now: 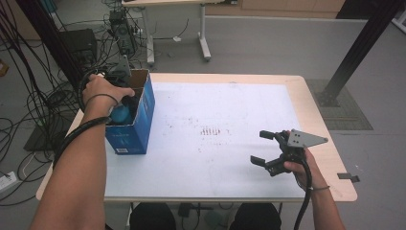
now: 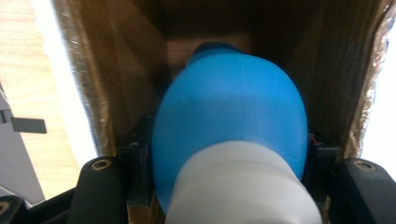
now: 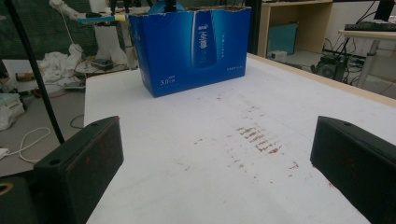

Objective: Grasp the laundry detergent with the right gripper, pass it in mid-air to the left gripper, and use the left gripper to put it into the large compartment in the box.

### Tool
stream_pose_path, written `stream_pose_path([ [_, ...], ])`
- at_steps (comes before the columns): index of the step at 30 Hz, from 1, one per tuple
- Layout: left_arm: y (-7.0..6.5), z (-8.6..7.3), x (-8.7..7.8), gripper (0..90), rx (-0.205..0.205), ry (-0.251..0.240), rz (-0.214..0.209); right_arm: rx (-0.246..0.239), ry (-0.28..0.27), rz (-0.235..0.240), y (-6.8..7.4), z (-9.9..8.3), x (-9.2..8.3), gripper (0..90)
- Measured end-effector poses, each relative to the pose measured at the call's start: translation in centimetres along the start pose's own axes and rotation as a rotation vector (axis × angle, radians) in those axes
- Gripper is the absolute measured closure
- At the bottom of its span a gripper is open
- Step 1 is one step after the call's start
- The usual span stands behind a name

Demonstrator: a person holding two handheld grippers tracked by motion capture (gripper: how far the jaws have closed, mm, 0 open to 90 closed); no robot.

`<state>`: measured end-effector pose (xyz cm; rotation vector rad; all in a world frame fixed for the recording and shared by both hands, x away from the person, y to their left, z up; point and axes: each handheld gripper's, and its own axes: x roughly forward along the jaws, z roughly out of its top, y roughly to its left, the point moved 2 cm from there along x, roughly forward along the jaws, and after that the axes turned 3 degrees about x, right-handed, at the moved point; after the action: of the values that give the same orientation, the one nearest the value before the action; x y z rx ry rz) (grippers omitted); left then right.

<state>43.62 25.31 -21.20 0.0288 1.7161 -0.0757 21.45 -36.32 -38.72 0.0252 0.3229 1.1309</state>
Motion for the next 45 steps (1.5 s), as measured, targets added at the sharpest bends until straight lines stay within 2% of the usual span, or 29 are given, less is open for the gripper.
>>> stream_pose_path([
  [45,0.11,0.07,0.31,37.4,-0.008,0.01,-0.006,-0.002,-0.001,0.001,-0.04,0.15,0.13,2.4],
])
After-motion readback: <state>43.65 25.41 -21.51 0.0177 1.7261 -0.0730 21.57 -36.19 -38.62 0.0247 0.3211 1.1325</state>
